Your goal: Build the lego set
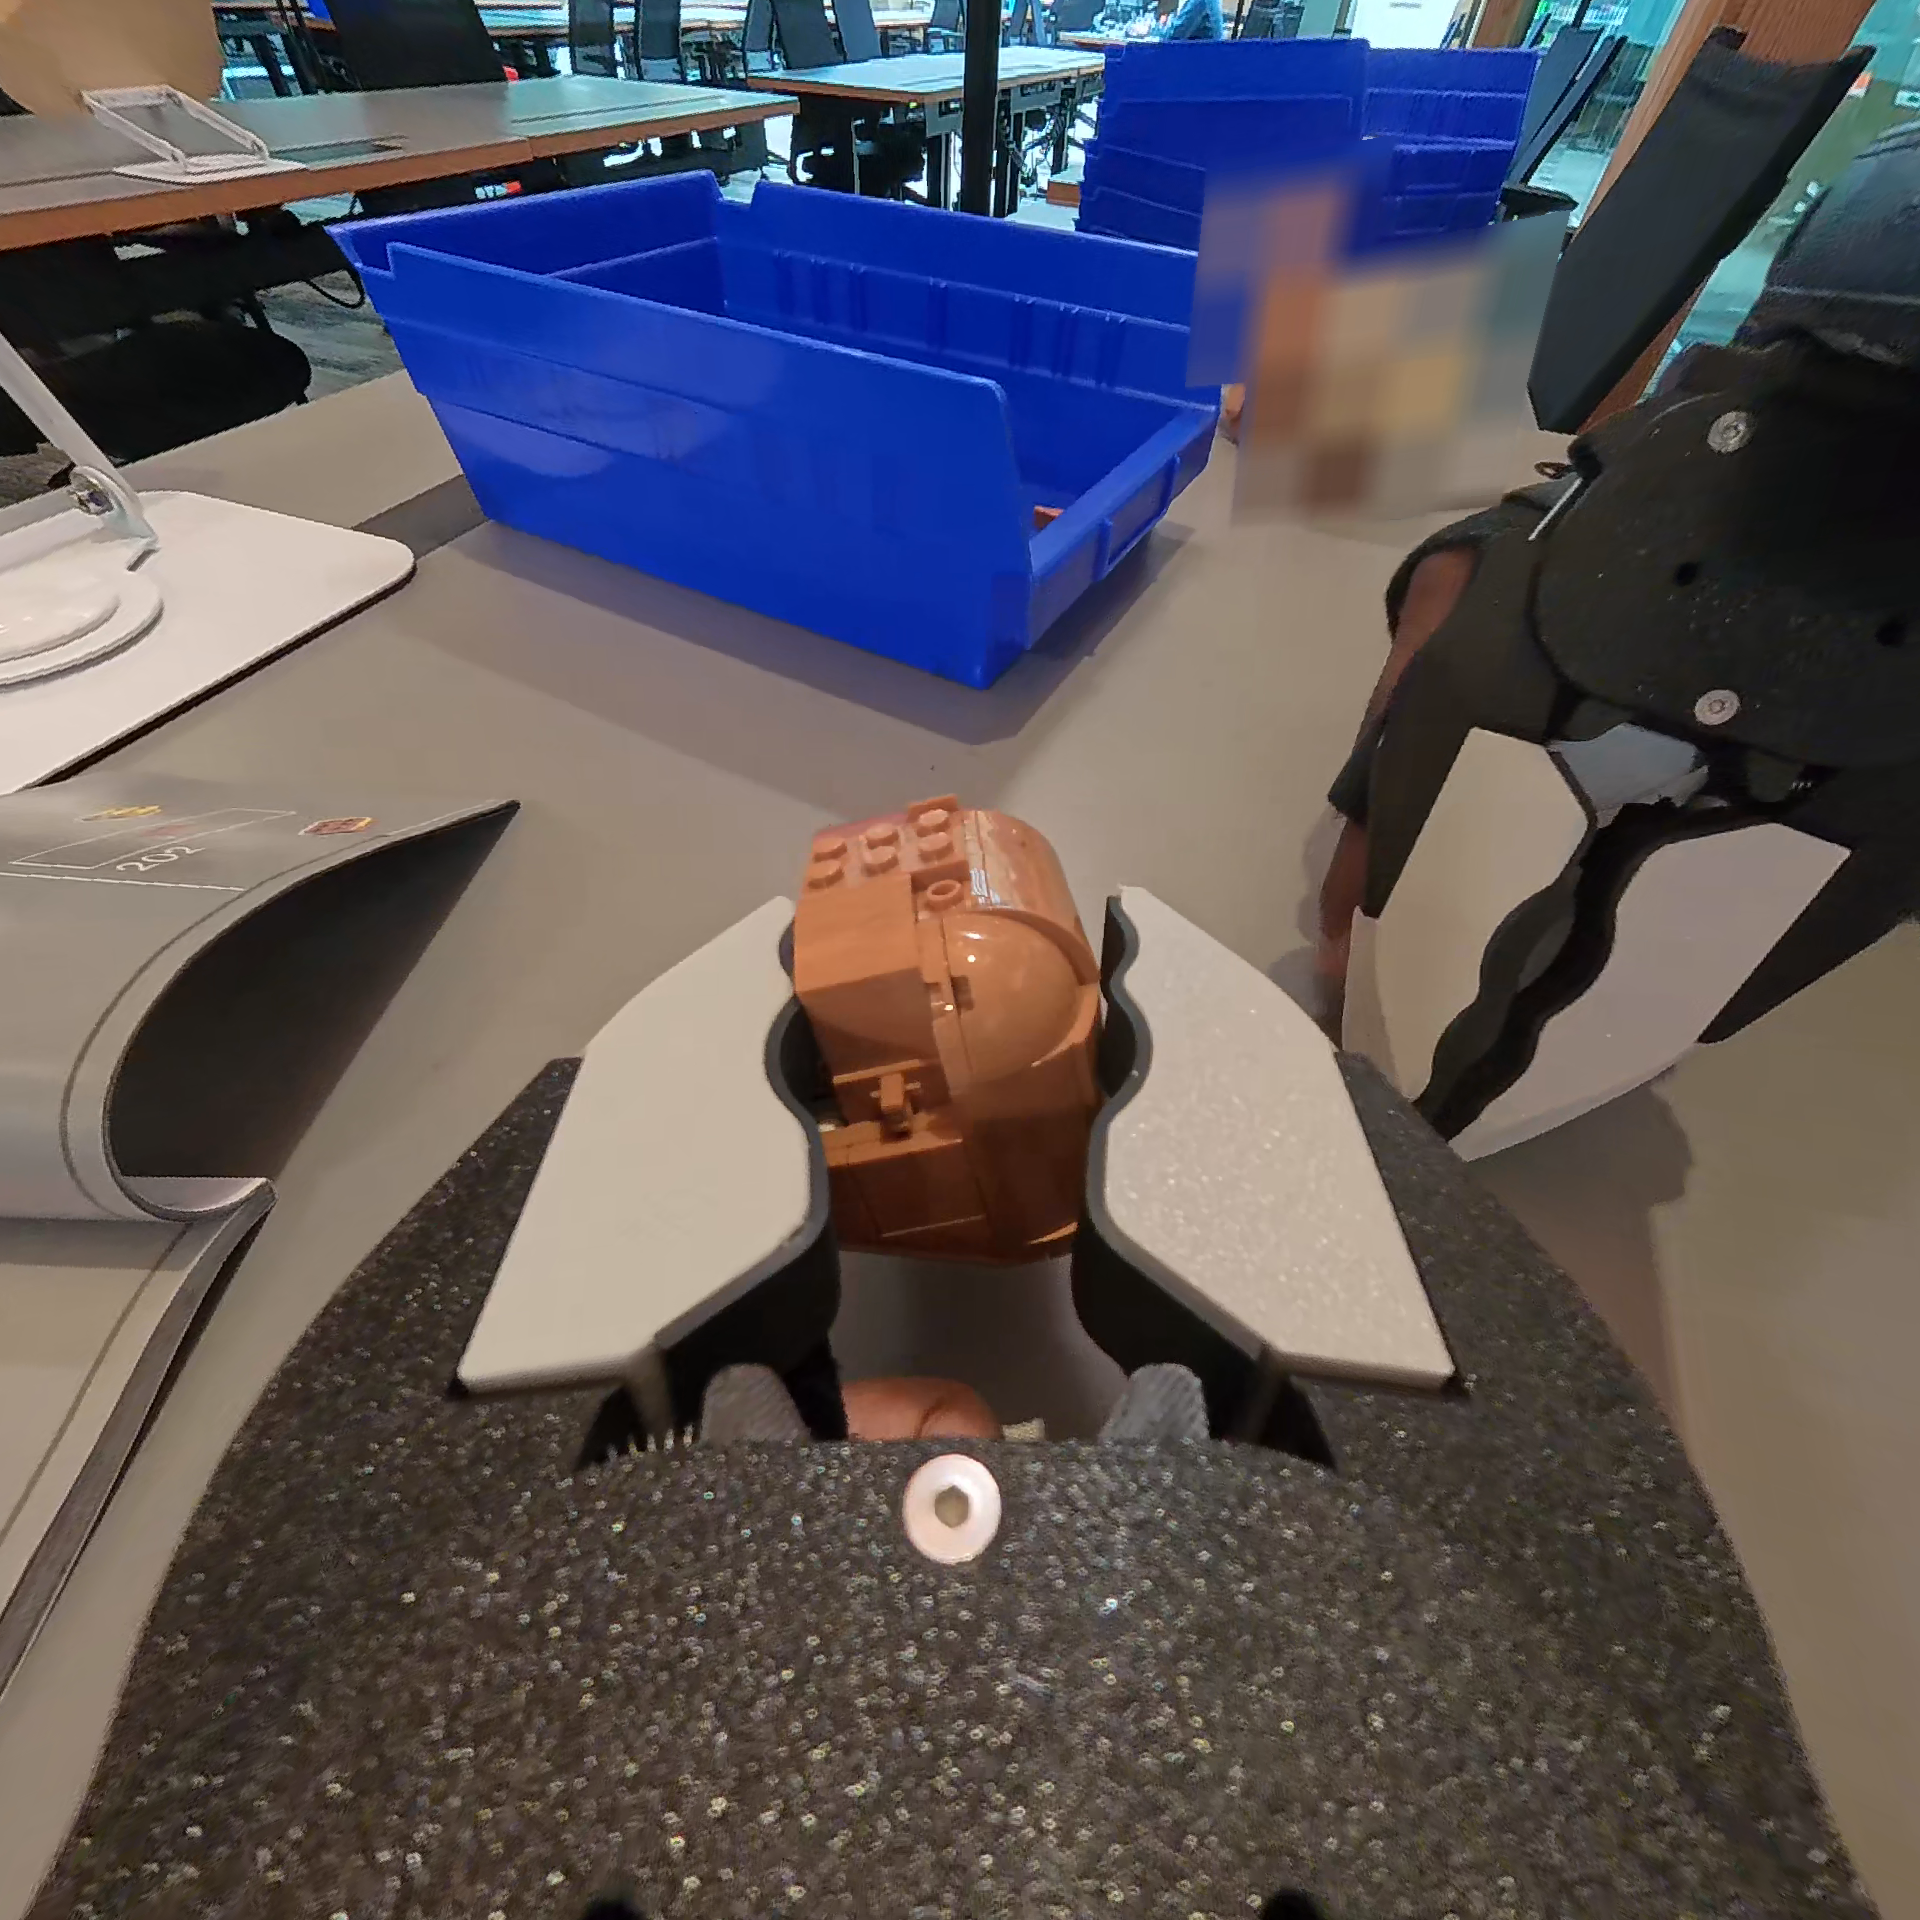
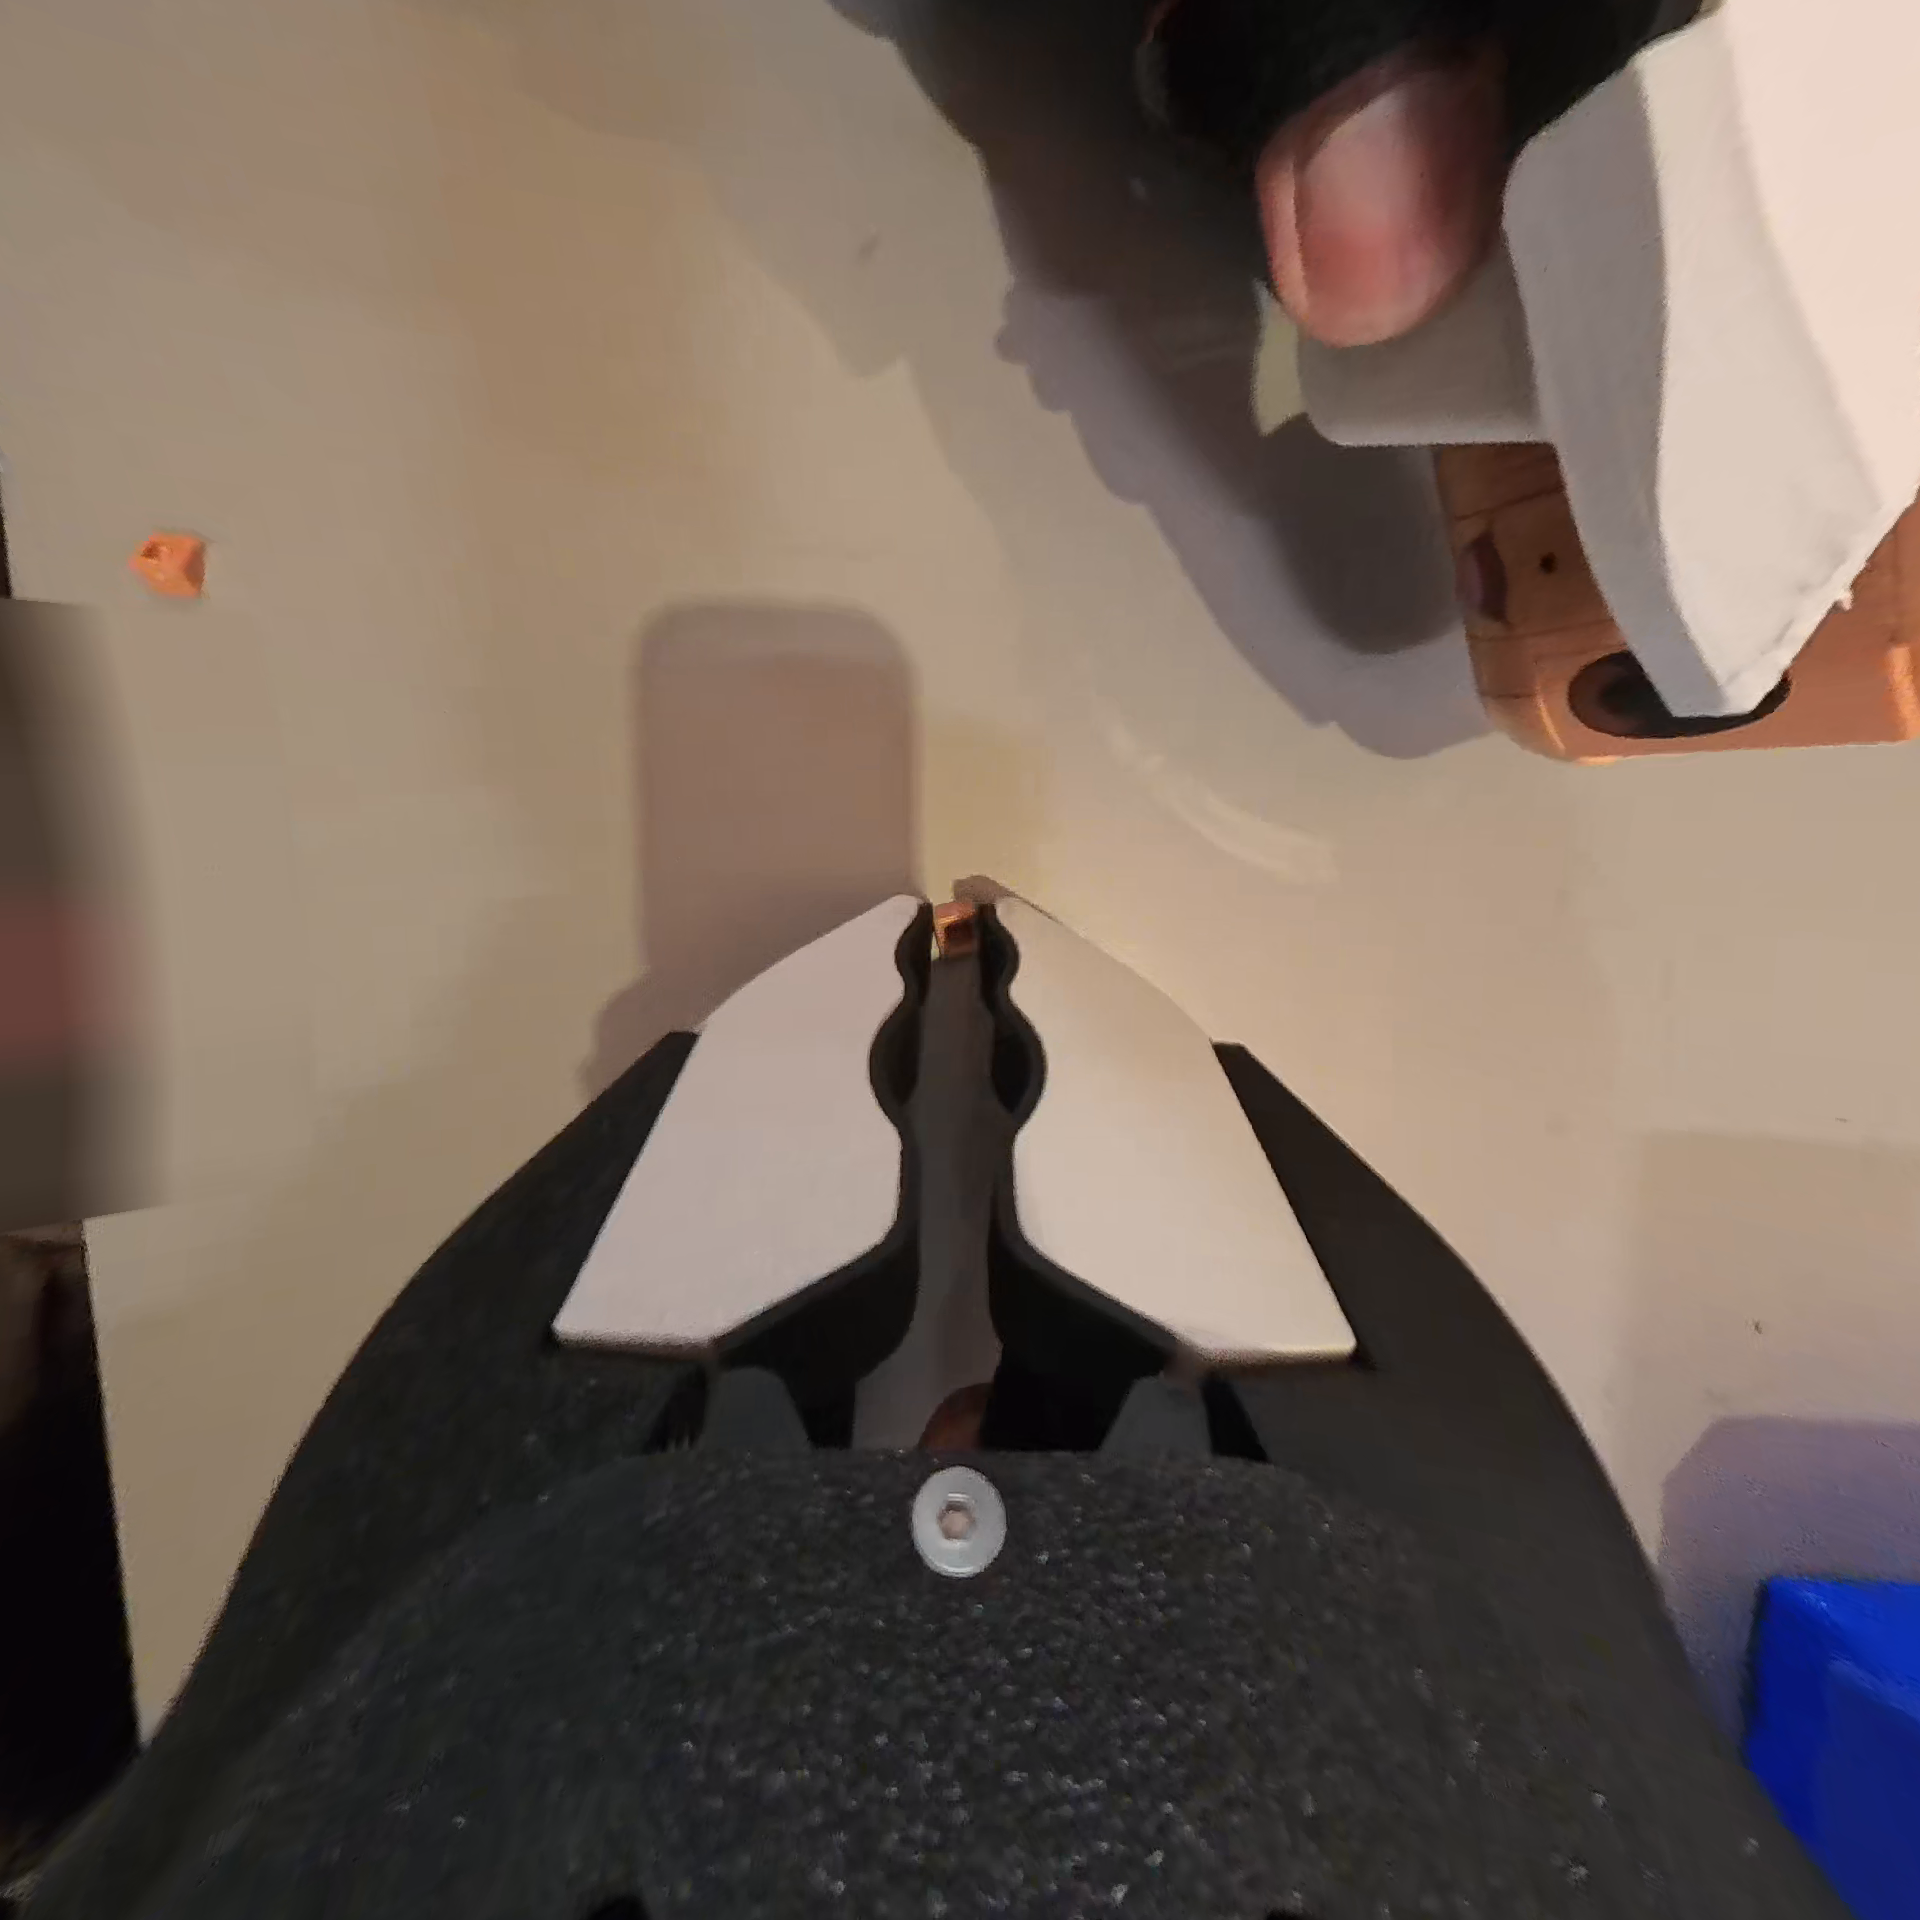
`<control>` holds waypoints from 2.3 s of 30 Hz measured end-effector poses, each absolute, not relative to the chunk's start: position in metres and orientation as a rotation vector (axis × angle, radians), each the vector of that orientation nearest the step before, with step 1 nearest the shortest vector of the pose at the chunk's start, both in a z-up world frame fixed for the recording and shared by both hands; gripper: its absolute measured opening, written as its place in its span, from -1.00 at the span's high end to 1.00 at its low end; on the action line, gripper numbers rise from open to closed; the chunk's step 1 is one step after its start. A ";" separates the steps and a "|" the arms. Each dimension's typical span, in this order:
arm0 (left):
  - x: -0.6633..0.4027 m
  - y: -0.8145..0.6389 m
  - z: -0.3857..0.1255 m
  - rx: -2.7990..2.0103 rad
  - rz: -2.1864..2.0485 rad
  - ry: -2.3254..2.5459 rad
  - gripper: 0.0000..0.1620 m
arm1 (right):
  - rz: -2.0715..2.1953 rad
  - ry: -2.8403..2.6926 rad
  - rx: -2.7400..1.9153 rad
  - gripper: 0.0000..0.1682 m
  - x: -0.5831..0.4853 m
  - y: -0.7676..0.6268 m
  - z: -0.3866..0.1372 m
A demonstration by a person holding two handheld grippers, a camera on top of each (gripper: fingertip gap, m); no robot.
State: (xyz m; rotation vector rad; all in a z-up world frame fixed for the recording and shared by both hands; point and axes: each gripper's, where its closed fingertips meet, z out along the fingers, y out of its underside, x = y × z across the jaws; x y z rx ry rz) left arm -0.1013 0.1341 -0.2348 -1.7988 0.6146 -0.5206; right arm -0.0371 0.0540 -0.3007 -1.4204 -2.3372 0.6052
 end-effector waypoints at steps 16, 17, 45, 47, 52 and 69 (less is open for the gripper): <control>-0.106 0.136 -0.232 -1.794 -0.534 0.569 0.36 | 0.764 -1.950 -1.452 0.74 -0.028 0.089 -0.259; -0.106 0.136 -0.232 -1.794 -0.532 0.568 0.36 | 0.744 -1.960 -1.456 0.75 -0.027 0.088 -0.263; -0.107 0.136 -0.232 -1.798 -0.537 0.558 0.36 | 0.729 -1.863 -1.392 0.75 -0.049 0.104 -0.239; -0.107 0.137 -0.232 -1.798 -0.535 0.557 0.36 | 0.725 -1.860 -1.422 0.71 -0.044 0.108 -0.245; -0.109 0.138 -0.231 -1.795 -0.538 0.539 0.36 | 0.682 -1.937 -1.460 0.72 -0.044 0.099 -0.268; -0.111 0.138 -0.231 -1.798 -0.536 0.534 0.36 | 0.537 -2.070 -1.346 0.99 -0.064 0.087 -0.281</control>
